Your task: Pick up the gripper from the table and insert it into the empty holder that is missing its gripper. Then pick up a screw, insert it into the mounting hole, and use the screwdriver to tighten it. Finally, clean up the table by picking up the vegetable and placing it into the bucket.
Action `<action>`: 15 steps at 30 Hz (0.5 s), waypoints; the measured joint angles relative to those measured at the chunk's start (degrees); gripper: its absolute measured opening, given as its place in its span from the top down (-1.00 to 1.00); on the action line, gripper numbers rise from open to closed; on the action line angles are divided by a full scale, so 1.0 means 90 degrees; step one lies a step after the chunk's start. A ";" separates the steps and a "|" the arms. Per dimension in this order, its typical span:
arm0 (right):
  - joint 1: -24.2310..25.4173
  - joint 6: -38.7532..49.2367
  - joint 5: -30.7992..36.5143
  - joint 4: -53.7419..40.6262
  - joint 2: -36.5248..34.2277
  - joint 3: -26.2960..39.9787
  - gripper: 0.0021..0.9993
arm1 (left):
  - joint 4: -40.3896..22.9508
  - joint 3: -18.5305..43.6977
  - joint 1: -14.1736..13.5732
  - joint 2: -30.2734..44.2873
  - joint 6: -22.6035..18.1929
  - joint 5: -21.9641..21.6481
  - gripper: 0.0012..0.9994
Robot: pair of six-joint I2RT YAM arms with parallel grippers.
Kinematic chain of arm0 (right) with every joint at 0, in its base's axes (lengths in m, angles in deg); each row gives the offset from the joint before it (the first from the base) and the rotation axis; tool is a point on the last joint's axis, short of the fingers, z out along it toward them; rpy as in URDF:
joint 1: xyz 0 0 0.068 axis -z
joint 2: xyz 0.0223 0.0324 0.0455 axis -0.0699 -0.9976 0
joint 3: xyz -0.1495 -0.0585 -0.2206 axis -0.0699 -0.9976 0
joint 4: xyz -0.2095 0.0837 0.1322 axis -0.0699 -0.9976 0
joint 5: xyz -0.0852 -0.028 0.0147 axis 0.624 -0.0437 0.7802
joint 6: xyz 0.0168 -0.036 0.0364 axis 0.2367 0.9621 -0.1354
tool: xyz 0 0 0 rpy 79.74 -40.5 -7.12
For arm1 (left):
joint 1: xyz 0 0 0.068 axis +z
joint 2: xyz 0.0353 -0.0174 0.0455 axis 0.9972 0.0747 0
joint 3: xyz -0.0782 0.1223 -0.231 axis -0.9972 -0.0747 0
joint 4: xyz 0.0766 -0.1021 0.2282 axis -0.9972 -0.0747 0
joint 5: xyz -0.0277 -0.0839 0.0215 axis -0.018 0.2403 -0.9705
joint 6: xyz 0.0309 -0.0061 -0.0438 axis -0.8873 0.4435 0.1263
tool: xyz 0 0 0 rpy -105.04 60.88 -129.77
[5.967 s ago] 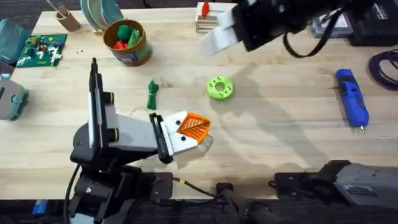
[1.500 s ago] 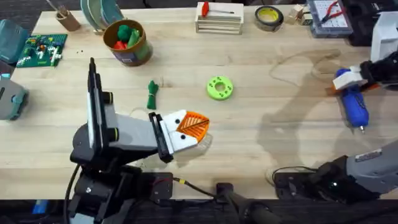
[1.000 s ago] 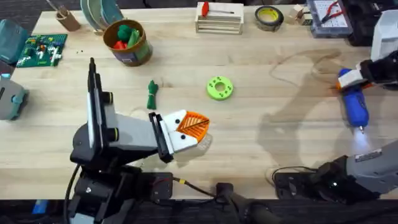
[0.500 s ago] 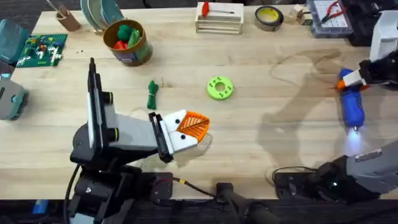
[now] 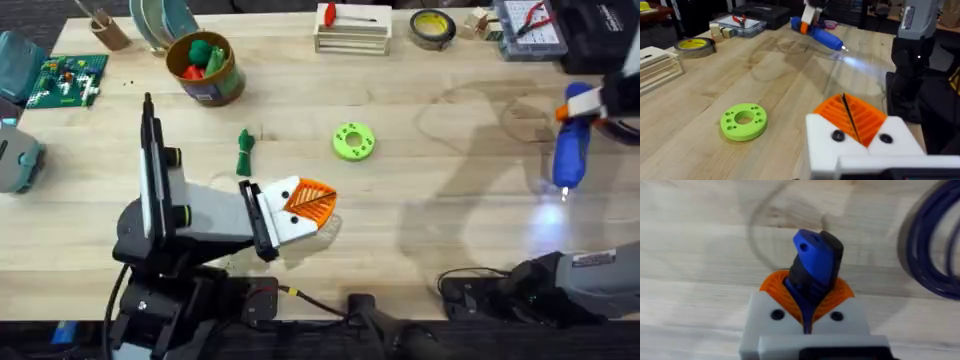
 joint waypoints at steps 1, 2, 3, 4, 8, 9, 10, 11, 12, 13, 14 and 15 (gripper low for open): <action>-0.0002 -0.0091 -0.0077 -0.0002 0.0184 0.0000 0.96 | 0.0002 0.0000 0.0000 0.0000 0.0000 -0.0006 0.99; -0.0017 -0.0180 -0.0158 -0.0002 0.0385 0.0000 0.96 | 0.0002 0.0000 0.0000 0.0000 -0.0001 -0.0018 0.99; -0.0027 -0.0270 -0.0226 -0.0007 0.0581 0.0000 0.96 | 0.0005 0.0000 0.0000 0.0000 -0.0001 -0.0024 0.99; -0.0041 -0.0329 -0.0284 -0.0010 0.0780 0.0000 0.96 | 0.0005 0.0000 0.0000 0.0000 -0.0001 -0.0026 0.99; -0.0160 -0.0537 -0.0437 -0.0024 0.1645 0.0000 0.96 | 0.0005 0.0000 0.0000 0.0000 -0.0001 -0.0026 0.99; -0.0186 -0.0587 -0.0457 -0.0024 0.1831 0.0000 0.96 | 0.0005 0.0000 0.0000 0.0000 -0.0001 -0.0026 0.99; -0.0224 -0.0651 -0.0491 -0.0023 0.2079 0.0000 0.96 | 0.0005 0.0000 0.0000 0.0000 -0.0001 -0.0026 0.99; -0.0258 -0.0717 -0.0527 -0.0024 0.2287 0.0000 0.96 | 0.0005 0.0000 0.0000 0.0000 0.0000 -0.0028 0.99; -0.0291 -0.0787 -0.0582 -0.0032 0.2502 0.0000 0.96 | 0.0005 0.0000 0.0000 0.0000 -0.0001 -0.0026 0.99; -0.0315 -0.0849 -0.0649 -0.0043 0.2693 0.0000 0.96 | 0.0005 0.0000 0.0000 0.0000 -0.0001 -0.0027 0.99; -0.0343 -0.0911 -0.0734 -0.0056 0.2872 0.0000 0.96 | 0.0005 0.0000 0.0000 0.0000 -0.0001 -0.0027 0.99; -0.0373 -0.0960 -0.0831 -0.0070 0.3064 -0.0002 0.96 | 0.0005 0.0000 0.0000 0.0000 -0.0001 -0.0028 0.99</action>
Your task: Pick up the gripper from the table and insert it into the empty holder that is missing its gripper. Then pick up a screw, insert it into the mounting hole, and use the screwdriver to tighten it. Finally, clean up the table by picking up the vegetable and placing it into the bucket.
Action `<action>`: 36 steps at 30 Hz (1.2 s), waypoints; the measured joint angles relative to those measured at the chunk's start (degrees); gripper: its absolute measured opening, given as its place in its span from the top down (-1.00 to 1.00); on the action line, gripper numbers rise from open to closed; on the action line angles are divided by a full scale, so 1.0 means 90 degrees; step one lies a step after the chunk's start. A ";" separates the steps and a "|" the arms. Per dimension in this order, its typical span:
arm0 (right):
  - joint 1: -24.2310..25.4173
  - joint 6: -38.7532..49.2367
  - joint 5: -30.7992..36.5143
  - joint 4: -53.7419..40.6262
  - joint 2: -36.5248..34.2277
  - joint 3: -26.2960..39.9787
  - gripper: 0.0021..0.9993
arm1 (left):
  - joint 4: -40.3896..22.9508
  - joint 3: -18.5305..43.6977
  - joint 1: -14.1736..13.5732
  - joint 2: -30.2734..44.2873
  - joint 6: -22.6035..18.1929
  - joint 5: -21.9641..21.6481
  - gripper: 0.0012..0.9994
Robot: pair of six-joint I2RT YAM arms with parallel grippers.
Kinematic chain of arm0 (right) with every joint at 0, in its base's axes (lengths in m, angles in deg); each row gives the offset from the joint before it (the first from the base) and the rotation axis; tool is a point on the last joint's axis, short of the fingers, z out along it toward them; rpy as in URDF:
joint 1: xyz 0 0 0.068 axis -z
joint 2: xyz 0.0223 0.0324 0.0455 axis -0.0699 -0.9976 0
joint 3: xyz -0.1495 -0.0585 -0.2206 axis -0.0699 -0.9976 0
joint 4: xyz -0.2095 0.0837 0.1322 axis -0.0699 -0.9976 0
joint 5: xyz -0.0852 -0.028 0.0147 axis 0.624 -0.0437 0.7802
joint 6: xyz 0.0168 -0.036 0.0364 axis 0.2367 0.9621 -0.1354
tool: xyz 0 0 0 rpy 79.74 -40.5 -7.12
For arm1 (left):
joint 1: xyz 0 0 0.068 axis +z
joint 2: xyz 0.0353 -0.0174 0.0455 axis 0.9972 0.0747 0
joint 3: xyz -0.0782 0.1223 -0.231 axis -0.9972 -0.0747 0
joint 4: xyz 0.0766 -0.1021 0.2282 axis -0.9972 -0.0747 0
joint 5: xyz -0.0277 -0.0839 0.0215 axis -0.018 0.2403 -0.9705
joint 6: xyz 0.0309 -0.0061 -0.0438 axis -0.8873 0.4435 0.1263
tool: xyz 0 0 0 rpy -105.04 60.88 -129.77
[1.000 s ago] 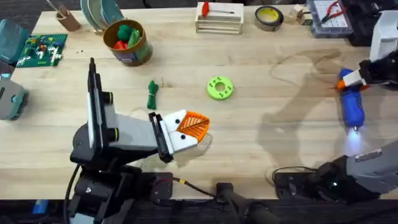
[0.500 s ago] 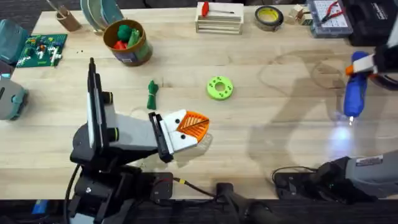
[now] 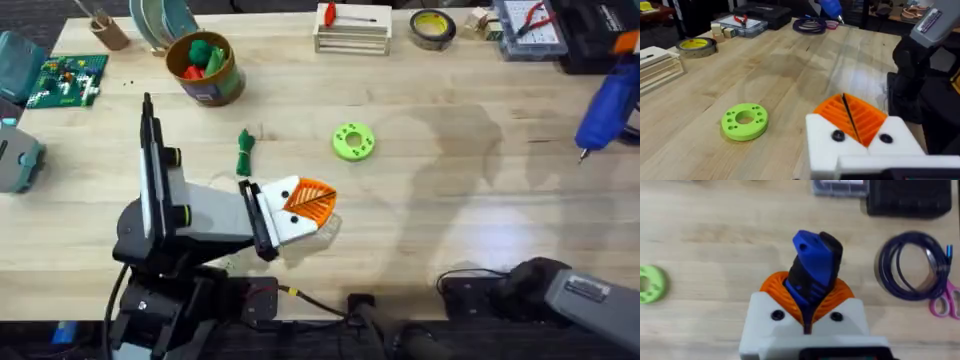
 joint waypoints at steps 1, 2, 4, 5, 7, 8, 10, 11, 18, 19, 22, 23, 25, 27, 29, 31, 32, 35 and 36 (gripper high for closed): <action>-0.0034 -0.0043 -0.0087 -0.0007 0.0177 0.0000 0.96 | 0.0000 0.0000 0.0000 0.0000 0.0000 0.0000 0.99; -0.0089 -0.0082 -0.0158 -0.0009 0.0367 0.0000 0.96 | 0.0000 0.0000 0.0000 -0.0001 0.0000 0.0000 0.99; -0.0207 -0.0117 -0.0258 -0.0008 0.0682 0.0000 0.96 | 0.0000 0.0000 0.0000 0.0000 0.0000 0.0000 0.99; -0.0277 -0.0138 -0.0291 -0.0012 0.0844 0.0000 0.96 | 0.0000 0.0000 0.0000 0.0000 0.0001 0.0000 0.99; -0.0421 -0.0181 -0.0365 -0.0017 0.1165 0.0000 0.96 | 0.0000 0.0000 0.0000 -0.0002 0.0000 0.0000 0.99; -0.0491 -0.0204 -0.0387 -0.0019 0.1315 0.0000 0.97 | 0.0000 0.0000 0.0000 0.0000 0.0000 0.0000 0.99; -0.0631 -0.0243 -0.0424 -0.0029 0.1609 -0.0005 0.97 | 0.0000 0.0000 0.0000 0.0000 0.0000 0.0000 0.99; -0.0702 -0.0277 -0.0425 -0.0037 0.1754 -0.0005 0.97 | 0.0000 0.0000 0.0000 0.0000 0.0000 0.0000 0.99; -0.1151 -0.0507 -0.0564 0.0024 0.2893 -0.0258 0.97 | 0.0000 0.0000 0.0000 0.0000 0.0002 0.0000 0.99; -0.1182 -0.0564 -0.0579 0.0089 0.3097 -0.0373 0.97 | 0.0000 0.0000 0.0000 0.0000 0.0000 0.0000 0.99; -0.1186 -0.0768 -0.0595 0.0392 0.3701 -0.0811 0.97 | 0.0000 0.0000 0.0000 0.0000 0.0001 0.0000 0.99; -0.1186 -0.0851 -0.0604 0.0520 0.3883 -0.0976 0.97 | 0.0000 0.0000 0.0000 0.0000 0.0000 0.0000 0.99; -0.1186 -0.1045 -0.0662 0.0810 0.4242 -0.1346 0.97 | 0.0000 0.0000 0.0000 0.0000 0.0000 -0.0002 0.99; -0.1186 -0.1204 -0.0783 0.1103 0.4566 -0.1746 0.97 | 0.0000 0.0000 0.0000 0.0000 0.0000 -0.0002 0.99; -0.1186 -0.1318 -0.0951 0.1297 0.4880 -0.2155 0.97 | 0.0002 0.0000 0.0000 0.0000 0.0000 -0.0015 0.99; -0.1186 -0.1447 -0.1149 0.1468 0.5177 -0.2555 0.97 | 0.0002 0.0000 0.0000 0.0000 0.0000 -0.0019 0.99; -0.1186 -0.1513 -0.1244 0.1553 0.5300 -0.2730 0.97 | 0.0002 0.0000 0.0000 0.0000 0.0000 -0.0021 0.99; -0.1186 -0.1831 -0.1611 0.1953 0.5659 -0.3272 0.97 | 0.0002 0.0000 0.0000 0.0000 0.0002 -0.0022 0.99; -0.1186 -0.1961 -0.1740 0.2113 0.5753 -0.3436 0.97 | 0.0002 0.0000 0.0000 -0.0001 0.0000 -0.0023 0.99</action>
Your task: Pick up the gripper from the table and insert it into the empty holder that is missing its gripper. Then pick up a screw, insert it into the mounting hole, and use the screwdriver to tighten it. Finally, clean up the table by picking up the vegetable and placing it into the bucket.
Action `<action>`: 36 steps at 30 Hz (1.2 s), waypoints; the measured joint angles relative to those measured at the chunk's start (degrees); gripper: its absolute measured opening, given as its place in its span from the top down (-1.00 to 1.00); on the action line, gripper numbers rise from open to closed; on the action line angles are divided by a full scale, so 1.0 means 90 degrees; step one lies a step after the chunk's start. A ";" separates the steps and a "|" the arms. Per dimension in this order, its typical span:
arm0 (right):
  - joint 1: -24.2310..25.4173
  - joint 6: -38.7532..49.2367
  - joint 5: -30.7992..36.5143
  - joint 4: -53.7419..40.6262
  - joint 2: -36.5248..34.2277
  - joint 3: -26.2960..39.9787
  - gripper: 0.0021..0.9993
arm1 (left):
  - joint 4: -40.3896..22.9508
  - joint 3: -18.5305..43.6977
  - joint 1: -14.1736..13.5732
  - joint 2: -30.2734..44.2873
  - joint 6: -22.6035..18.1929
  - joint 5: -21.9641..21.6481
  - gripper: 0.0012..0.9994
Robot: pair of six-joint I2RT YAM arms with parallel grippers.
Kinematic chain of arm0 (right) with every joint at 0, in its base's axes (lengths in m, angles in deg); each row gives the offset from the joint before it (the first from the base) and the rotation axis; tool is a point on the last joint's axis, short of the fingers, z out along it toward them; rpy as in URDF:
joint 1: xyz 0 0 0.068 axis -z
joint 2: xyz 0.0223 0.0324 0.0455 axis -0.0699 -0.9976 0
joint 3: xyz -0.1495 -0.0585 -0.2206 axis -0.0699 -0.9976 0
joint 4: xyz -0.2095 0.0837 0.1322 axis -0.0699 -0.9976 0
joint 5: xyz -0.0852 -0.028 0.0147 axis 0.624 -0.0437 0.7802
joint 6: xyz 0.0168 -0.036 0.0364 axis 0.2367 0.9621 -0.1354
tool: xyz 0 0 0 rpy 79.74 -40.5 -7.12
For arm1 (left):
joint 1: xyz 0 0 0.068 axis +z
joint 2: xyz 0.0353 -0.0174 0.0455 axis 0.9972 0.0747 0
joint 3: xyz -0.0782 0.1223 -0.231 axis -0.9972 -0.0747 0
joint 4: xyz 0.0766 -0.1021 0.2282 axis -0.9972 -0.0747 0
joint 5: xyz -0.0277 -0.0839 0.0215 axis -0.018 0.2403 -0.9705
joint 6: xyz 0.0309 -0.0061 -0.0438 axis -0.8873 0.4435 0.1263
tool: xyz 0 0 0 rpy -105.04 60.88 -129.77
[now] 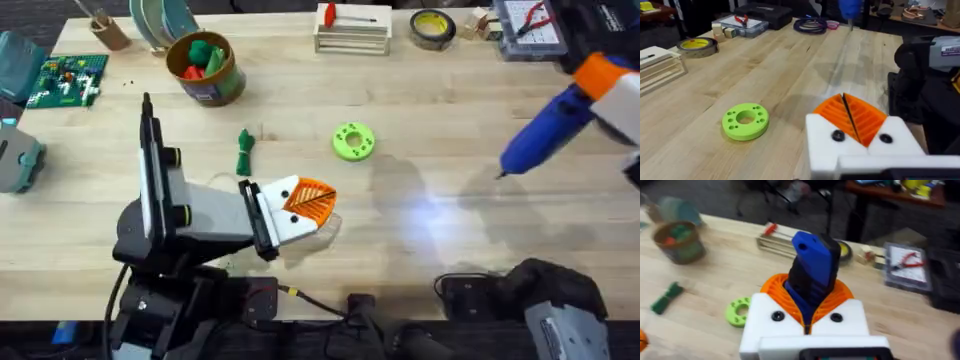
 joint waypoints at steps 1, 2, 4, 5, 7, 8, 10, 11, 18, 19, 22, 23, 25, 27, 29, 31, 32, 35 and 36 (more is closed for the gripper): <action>-0.0002 -0.0140 -0.0121 0.0171 0.0078 -0.0145 0.97 | 0.0000 0.0000 0.0000 0.0001 0.0000 0.0001 0.99; 0.0000 -0.0307 -0.0247 0.0341 0.0152 -0.0296 0.97 | 0.0000 0.0000 0.0000 0.0001 0.0000 -0.0001 0.99; -0.0002 -0.0626 -0.0445 0.0662 0.0241 -0.0534 0.97 | 0.0000 0.0000 0.0000 0.0001 0.0000 -0.0001 0.99; -0.0002 -0.0781 -0.0543 0.0813 0.0270 -0.0647 0.97 | 0.0000 0.0000 0.0000 0.0001 0.0000 -0.0004 0.99; -0.0002 -0.1019 -0.0706 0.1049 0.0272 -0.0793 0.97 | 0.0000 0.0000 0.0000 0.0001 0.0000 -0.0004 0.99; -0.0002 -0.1110 -0.0772 0.1158 0.0272 -0.0851 0.97 | 0.0000 0.0000 0.0000 0.0001 0.0000 -0.0006 0.99; -0.0002 -0.1231 -0.0862 0.1334 0.0272 -0.0904 0.97 | 0.0002 0.0000 0.0000 0.0001 0.0000 -0.0017 0.99; -0.0002 -0.1273 -0.0899 0.1459 0.0272 -0.0916 0.97 | 0.0002 0.0000 0.0000 -0.0001 0.0000 -0.0021 0.99; -0.0002 -0.1386 -0.1038 0.2338 0.0236 -0.0921 0.97 | 0.0002 0.0000 0.0000 0.0001 0.0000 -0.0023 0.99; -0.0010 -0.1386 -0.1053 0.2454 0.0183 -0.0921 0.97 | 0.0002 0.0000 0.0000 0.0001 0.0000 -0.0026 0.99; -0.0110 -0.1386 -0.1069 0.2871 -0.0140 -0.0921 0.97 | 0.0003 0.0000 0.0000 0.0001 0.0000 -0.0030 0.99; -0.0191 -0.1385 -0.1064 0.3038 -0.0291 -0.0921 0.97 | 0.0005 0.0000 0.0000 0.0001 0.0000 -0.0038 0.99; -0.0441 -0.1386 -0.1060 0.3374 -0.0617 -0.0921 0.97 | 0.0007 0.0000 0.0000 0.0001 0.0000 -0.0047 0.99; -0.0784 -0.1384 -0.1061 0.3643 -0.0931 -0.0921 0.97 | 0.0007 0.0000 0.0000 0.0001 0.0000 -0.0049 0.99; -0.1232 -0.1364 -0.1060 0.3811 -0.1249 -0.0921 0.97 | 0.0008 0.0000 0.0000 0.0001 0.0000 -0.0050 0.99; -0.1684 -0.1304 -0.1052 0.3875 -0.1513 -0.0921 0.97 | 0.0008 0.0000 0.0000 0.0001 0.0000 -0.0052 0.99; -0.1935 -0.1259 -0.1018 0.3885 -0.1649 -0.0924 0.97 | 0.0010 0.0000 0.0000 0.0001 0.0000 -0.0057 0.99; -0.2661 -0.1138 -0.0755 0.3980 -0.1899 -0.0946 0.97 | 0.0010 0.0000 0.0000 0.0001 0.0000 -0.0067 0.99; -0.2875 -0.1116 -0.0660 0.4059 -0.1934 -0.0955 0.97 | 0.0011 0.0000 0.0000 0.0000 0.0000 -0.0067 0.99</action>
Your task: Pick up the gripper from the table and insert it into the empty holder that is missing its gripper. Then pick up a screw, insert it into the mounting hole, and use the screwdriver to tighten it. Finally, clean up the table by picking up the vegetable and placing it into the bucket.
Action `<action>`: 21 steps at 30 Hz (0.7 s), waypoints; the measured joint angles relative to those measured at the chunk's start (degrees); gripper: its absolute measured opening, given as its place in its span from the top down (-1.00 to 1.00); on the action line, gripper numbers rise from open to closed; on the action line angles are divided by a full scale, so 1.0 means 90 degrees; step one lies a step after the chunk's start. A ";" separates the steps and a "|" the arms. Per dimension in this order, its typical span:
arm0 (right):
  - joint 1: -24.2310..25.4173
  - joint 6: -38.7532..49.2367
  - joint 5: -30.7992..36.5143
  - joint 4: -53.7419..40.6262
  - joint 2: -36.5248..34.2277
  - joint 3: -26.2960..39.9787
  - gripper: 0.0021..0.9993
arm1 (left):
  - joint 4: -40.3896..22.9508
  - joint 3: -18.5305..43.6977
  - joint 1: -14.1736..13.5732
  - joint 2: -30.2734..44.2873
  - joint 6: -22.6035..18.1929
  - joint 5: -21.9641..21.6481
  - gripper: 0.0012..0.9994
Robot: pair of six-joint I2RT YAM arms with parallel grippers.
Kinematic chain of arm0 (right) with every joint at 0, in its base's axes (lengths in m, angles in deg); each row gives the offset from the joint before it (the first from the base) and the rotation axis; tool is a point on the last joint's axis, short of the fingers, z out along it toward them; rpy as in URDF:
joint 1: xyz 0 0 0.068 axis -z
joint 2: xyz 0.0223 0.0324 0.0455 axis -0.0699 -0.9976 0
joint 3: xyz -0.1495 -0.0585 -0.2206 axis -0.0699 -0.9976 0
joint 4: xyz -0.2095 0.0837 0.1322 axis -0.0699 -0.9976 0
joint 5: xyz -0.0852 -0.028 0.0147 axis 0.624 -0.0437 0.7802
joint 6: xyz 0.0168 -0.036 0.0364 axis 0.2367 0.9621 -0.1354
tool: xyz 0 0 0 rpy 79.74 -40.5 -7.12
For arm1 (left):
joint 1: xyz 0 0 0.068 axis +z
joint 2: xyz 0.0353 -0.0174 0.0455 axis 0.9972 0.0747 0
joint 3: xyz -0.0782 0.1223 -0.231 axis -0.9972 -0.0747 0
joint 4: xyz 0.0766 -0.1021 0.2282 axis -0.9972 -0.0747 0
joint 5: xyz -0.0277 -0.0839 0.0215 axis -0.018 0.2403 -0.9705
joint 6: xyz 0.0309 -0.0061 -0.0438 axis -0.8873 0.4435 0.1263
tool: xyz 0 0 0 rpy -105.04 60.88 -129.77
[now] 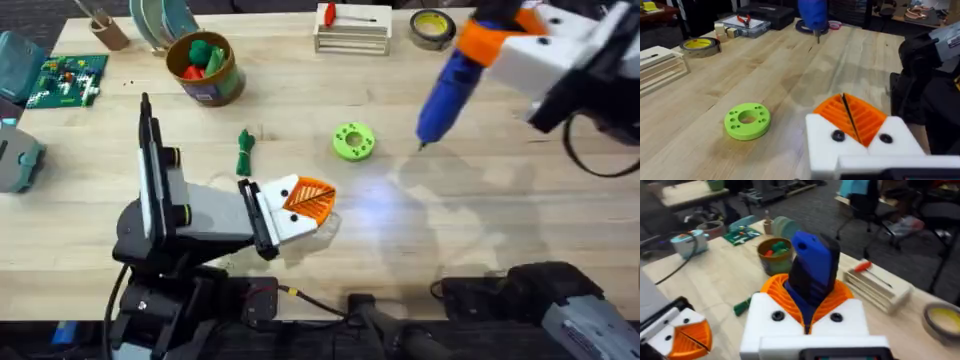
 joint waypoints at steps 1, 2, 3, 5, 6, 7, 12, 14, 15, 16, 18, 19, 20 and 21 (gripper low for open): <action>-0.0227 0.0023 0.0107 0.0111 -0.0027 -0.0006 0.97 | 0.0000 0.0000 0.0000 0.0002 0.0000 -0.0002 0.99; -0.0462 0.0043 0.0217 0.0261 -0.0043 -0.0008 0.97 | 0.0002 0.0000 0.0000 0.0002 0.0000 0.0000 0.99; -0.0667 0.0066 0.0314 0.0392 -0.0052 -0.0008 0.97 | 0.0002 0.0000 0.0000 0.0002 0.0000 -0.0002 0.99; -0.1076 0.0091 0.0498 0.0667 -0.0060 -0.0008 0.97 | 0.0002 0.0000 0.0000 0.0001 0.0000 -0.0002 0.99; -0.1298 0.0096 0.0598 0.0804 -0.0066 -0.0008 0.97 | 0.0002 0.0000 0.0000 0.0002 0.0000 -0.0002 0.99; -0.1503 0.0107 0.0689 0.0915 -0.0070 -0.0008 0.97 | 0.0002 0.0000 0.0000 0.0002 0.0000 -0.0002 0.99; -0.2417 0.0118 0.1116 0.1403 -0.0251 -0.0008 0.97 | 0.0001 0.0000 0.0000 0.0002 0.0000 -0.0002 0.99; -0.2691 0.0118 0.1223 0.1616 -0.0376 -0.0008 0.97 | 0.0001 0.0000 0.0000 0.0002 0.0000 -0.0002 0.99; -0.2826 0.0116 0.1270 0.1764 -0.0456 -0.0008 0.97 | 0.0002 0.0000 0.0000 0.0001 0.0000 -0.0002 0.99; -0.2967 0.0118 0.1314 0.1952 -0.0547 -0.0008 0.97 | 0.0002 0.0000 0.0000 0.0002 0.0000 -0.0002 0.99; -0.3218 0.0118 0.1368 0.2350 -0.0728 -0.0008 0.97 | 0.0002 0.0000 0.0000 0.0002 0.0000 -0.0002 0.99; -0.3331 0.0116 0.1383 0.2532 -0.0816 -0.0008 0.97 | 0.0002 0.0000 0.0000 0.0002 0.0000 -0.0002 0.99; -0.3446 0.0113 0.1392 0.2721 -0.0910 -0.0008 0.97 | 0.0002 0.0000 0.0000 0.0002 0.0000 -0.0002 0.99; -0.3552 0.0102 0.1392 0.2898 -0.1002 -0.0008 0.97 | 0.0002 0.0000 0.0000 0.0002 0.0000 -0.0002 0.99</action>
